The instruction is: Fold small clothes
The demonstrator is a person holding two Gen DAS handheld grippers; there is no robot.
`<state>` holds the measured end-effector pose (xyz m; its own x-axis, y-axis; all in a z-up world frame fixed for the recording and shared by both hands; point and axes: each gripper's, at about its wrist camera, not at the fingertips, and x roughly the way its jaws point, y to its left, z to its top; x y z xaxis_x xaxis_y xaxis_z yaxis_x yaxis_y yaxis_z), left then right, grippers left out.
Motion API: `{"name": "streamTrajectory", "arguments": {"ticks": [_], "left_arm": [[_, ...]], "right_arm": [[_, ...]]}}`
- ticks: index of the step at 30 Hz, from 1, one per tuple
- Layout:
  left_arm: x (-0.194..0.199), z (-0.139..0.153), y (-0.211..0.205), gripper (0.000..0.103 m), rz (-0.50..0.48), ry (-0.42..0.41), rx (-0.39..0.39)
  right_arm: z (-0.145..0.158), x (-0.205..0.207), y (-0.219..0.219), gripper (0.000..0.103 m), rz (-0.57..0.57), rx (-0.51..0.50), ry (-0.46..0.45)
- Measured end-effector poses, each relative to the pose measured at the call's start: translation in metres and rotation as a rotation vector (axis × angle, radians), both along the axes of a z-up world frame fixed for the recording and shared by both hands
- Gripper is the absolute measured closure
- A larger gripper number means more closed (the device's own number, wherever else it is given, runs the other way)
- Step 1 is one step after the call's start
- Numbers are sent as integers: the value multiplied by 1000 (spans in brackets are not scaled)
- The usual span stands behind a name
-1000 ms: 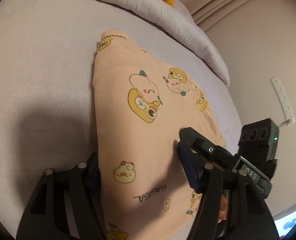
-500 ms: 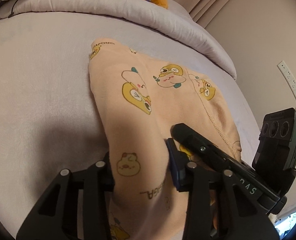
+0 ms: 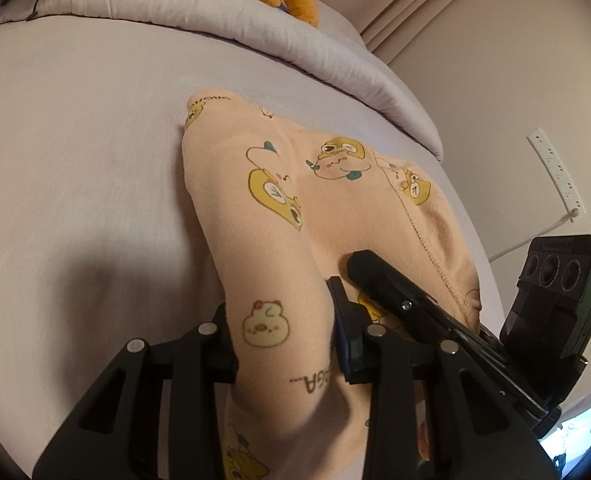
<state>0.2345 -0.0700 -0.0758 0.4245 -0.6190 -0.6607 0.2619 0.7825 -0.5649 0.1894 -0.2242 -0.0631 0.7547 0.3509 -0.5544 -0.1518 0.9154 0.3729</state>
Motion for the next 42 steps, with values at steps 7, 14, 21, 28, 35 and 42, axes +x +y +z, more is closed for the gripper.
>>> {"name": "streamTrajectory", "arguments": {"ticks": [7, 14, 21, 28, 35, 42], "left_arm": [[-47, 19, 16, 69, -15, -23, -20], [-89, 28, 38, 69, 8, -19, -36], [-127, 37, 63, 69, 46, -33, -31], [-162, 47, 86, 69, 87, -72, -26], [-194, 55, 110, 69, 131, -102, -26], [-207, 54, 129, 69, 166, -99, -36]], "right_arm": [[12, -37, 13, 75, 15, 25, -18], [22, -69, 36, 75, 53, 18, -21], [28, -94, 60, 75, 105, 7, -28], [35, -117, 82, 75, 167, 12, -36], [43, -136, 106, 75, 231, -6, -57], [43, -146, 127, 75, 270, -26, -59]]}}
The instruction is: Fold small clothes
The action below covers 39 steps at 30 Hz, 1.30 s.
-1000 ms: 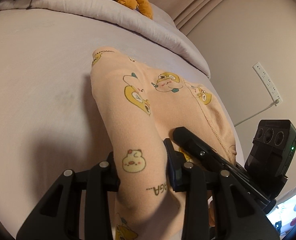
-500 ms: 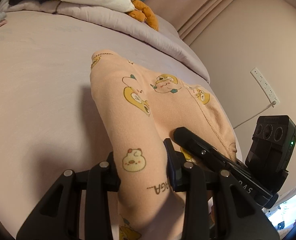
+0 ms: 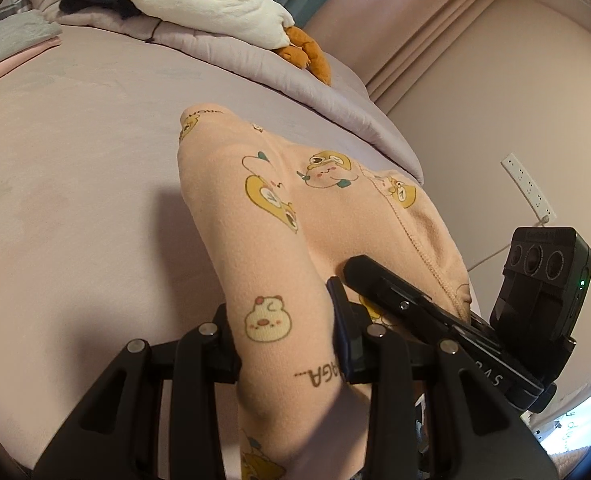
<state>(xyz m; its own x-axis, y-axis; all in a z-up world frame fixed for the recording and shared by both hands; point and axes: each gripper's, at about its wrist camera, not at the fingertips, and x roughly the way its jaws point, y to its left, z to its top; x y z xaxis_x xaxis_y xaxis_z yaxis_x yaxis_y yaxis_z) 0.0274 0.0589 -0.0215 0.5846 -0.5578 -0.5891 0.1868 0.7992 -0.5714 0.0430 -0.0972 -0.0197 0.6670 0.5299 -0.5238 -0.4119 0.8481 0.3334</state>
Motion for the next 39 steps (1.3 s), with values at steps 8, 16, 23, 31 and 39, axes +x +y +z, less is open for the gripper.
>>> {"name": "streamTrajectory", "arguments": {"ticks": [8, 16, 23, 31, 39], "left_arm": [[-8, 1, 18, 69, 33, -14, -8], [-5, -4, 32, 69, 46, -19, -13], [1, -10, 44, 69, 60, -24, -7], [15, -13, 58, 69, 68, -28, -9], [26, -12, 68, 69, 74, -39, 5]], "right_arm": [[1, 0, 18, 75, 33, -12, -6], [-2, 3, 31, 75, 48, -31, 1], [-6, 10, 39, 75, 52, -35, 11], [-7, 24, 49, 75, 64, -46, 12], [-6, 38, 56, 75, 78, -44, 8]]}}
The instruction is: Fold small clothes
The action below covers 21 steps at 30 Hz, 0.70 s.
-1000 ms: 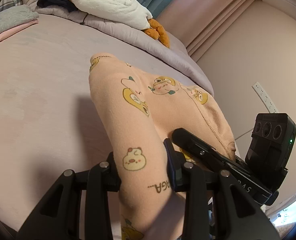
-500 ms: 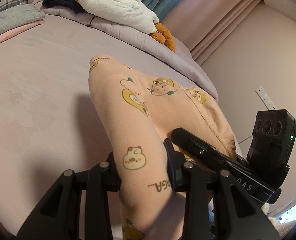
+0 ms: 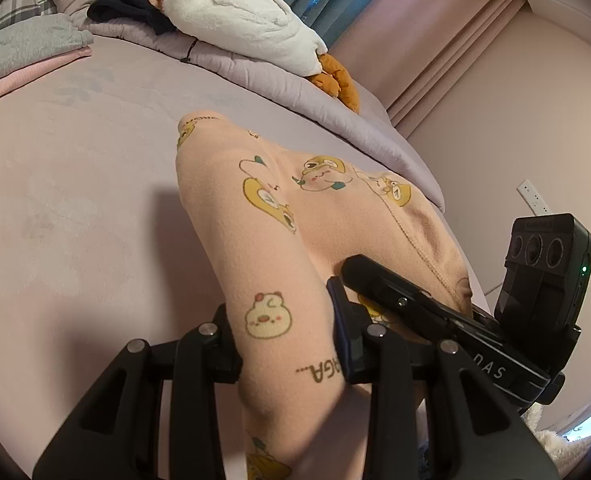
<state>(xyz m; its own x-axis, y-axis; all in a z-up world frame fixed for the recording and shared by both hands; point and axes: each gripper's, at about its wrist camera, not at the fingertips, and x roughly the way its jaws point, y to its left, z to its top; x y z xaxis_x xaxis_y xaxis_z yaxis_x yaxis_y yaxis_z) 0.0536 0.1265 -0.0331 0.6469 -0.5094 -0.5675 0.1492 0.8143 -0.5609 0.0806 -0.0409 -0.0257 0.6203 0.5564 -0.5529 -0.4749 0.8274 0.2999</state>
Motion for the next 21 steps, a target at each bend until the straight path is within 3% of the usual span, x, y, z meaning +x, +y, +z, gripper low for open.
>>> {"name": "streamTrajectory", "arguments": {"ticks": [21], "left_arm": [[46, 1, 13, 69, -11, -12, 28]], "right_arm": [[0, 37, 9, 75, -7, 14, -4]]}}
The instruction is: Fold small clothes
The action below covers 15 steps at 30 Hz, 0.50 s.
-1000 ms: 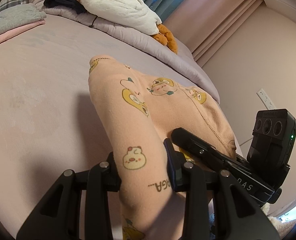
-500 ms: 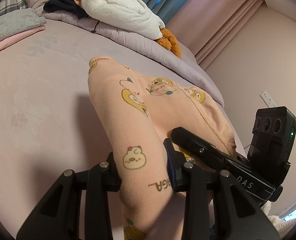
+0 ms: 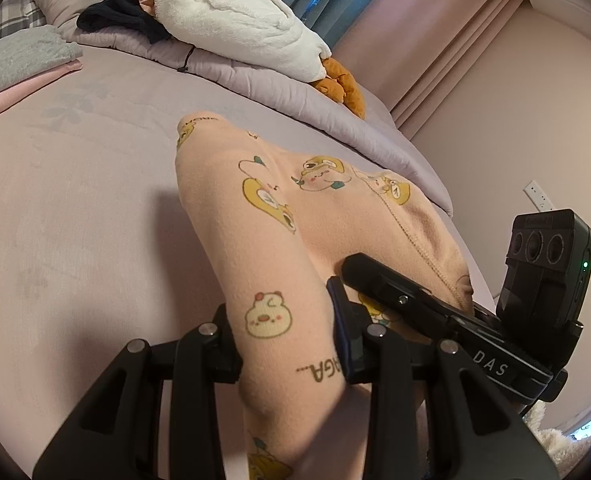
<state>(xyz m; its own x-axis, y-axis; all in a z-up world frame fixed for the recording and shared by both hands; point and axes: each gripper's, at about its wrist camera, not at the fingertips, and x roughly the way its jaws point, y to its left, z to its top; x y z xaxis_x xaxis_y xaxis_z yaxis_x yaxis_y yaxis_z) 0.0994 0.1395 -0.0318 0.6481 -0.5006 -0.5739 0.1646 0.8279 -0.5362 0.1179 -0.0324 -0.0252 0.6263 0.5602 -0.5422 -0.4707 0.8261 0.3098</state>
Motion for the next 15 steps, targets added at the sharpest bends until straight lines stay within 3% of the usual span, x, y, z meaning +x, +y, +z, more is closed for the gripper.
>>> {"name": "streamTrajectory", "arguments": {"ticks": [15], "left_arm": [[38, 0, 14, 69, 16, -14, 20]], "right_arm": [[3, 33, 11, 75, 6, -1, -20]]}}
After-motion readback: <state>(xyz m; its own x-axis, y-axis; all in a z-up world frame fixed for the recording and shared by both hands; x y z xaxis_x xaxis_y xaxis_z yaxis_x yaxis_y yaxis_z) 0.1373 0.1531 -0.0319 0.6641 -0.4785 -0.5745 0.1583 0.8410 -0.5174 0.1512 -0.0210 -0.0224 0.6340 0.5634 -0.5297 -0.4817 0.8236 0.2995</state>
